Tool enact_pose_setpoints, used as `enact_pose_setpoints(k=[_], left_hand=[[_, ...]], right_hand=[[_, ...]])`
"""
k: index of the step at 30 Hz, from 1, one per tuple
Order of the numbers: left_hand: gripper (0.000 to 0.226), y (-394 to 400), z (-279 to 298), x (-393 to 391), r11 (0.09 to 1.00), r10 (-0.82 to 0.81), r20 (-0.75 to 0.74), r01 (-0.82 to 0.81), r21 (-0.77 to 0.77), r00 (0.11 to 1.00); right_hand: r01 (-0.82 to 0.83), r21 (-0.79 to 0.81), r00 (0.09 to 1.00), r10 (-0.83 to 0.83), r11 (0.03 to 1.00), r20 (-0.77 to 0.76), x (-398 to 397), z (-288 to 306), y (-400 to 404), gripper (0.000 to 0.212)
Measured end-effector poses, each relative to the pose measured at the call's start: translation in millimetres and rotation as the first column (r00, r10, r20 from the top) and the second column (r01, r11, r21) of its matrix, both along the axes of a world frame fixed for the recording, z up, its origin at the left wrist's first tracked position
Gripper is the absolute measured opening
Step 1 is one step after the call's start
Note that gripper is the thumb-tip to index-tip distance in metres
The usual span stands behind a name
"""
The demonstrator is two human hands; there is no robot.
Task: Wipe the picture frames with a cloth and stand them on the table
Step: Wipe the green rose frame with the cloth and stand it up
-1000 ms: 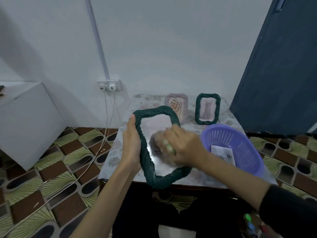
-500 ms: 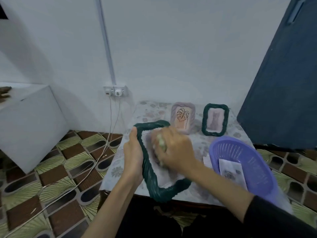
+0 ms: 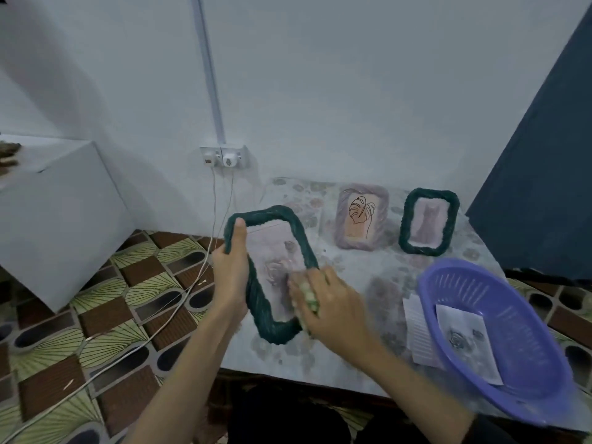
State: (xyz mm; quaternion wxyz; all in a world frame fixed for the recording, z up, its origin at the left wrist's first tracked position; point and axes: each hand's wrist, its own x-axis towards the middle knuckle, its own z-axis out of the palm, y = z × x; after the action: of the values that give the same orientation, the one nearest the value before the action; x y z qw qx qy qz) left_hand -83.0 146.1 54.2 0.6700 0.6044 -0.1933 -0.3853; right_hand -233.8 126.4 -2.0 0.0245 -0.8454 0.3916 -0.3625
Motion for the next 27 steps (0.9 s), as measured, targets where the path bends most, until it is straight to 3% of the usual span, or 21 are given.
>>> enact_pose_setpoints(k=[3,4,6,12,17,19,20,22,24,27], left_hand=[[0.04,-17,-9,37,0.999,0.013,-0.051,-0.01,0.044,0.999],[0.041,-21,-10,47,0.999,-0.004,-0.099,0.009,0.05,0.995],[0.048,-31,-16,66,0.997,-0.053,-0.187,0.062,0.042,0.981],[0.083,-57,-40,94,0.994,-0.052,-0.202,0.072,0.088,0.978],[0.075,-68,-51,93,0.988,-0.098,-0.221,0.121,0.095,0.97],[0.058,-70,-48,86,0.98,-0.155,-0.213,0.177,0.087,0.965],[0.046,-70,-46,81,0.974,-0.195,-0.21,0.215,0.075,0.958],[0.033,-69,-38,68,0.956,-0.276,-0.223,0.291,0.036,0.935],[0.034,-69,-32,52,0.936,-0.337,-0.23,0.352,0.026,0.913],[0.038,-70,-30,34,0.911,-0.393,-0.147,0.406,0.075,0.908]], right_hand=[[0.094,0.31,0.992,-0.115,0.946,0.049,-21,-22,-28,0.032],[0.084,0.463,0.975,-0.169,0.882,0.144,-27,-29,-37,0.034],[0.104,0.624,0.917,-0.318,0.775,0.242,-36,-46,-54,0.039],[0.253,0.731,0.94,-0.338,0.634,-0.032,-43,-104,-90,0.03],[0.35,0.769,0.933,-0.13,0.534,-0.335,-45,-113,-110,0.056],[0.376,0.716,0.921,-0.154,0.588,-0.358,-42,-102,-116,0.067],[0.346,0.698,0.937,-0.196,0.627,-0.288,-39,-90,-117,0.066],[0.162,0.739,0.969,-0.246,0.654,0.004,-26,-54,-114,0.054],[-0.135,0.861,0.936,-0.222,0.49,0.273,-13,-17,-104,0.041],[-0.471,0.867,0.828,-0.256,0.165,0.499,-6,13,-90,0.032]])
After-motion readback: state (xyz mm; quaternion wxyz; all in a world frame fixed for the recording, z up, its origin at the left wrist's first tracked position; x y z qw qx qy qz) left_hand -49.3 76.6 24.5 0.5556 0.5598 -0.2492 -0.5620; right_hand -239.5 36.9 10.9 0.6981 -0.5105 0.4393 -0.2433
